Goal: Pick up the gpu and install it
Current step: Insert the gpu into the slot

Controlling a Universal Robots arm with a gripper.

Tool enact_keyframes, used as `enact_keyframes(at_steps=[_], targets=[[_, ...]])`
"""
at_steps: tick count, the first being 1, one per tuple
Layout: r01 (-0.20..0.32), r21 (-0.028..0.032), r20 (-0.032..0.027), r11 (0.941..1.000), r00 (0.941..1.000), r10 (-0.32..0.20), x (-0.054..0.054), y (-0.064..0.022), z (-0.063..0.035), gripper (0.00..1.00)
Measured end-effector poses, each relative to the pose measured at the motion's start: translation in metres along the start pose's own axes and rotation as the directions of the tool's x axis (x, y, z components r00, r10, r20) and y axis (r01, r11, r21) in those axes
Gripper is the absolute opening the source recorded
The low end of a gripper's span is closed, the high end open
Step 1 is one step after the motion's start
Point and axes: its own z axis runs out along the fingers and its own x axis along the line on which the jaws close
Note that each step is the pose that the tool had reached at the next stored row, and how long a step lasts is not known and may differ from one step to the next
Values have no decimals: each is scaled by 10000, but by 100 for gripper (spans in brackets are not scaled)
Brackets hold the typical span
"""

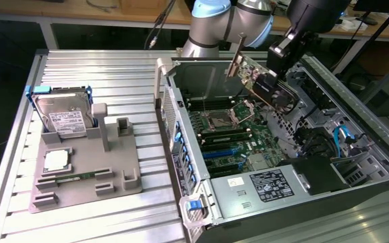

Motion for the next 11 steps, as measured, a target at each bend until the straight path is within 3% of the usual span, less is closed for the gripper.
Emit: enact_keyframes(at_steps=[6, 11], targets=[[1094, -29, -22, 9940, 9940, -1094, 0, 0, 10, 27], [1998, -54, -40, 9798, 9798, -1998, 0, 0, 18, 27]])
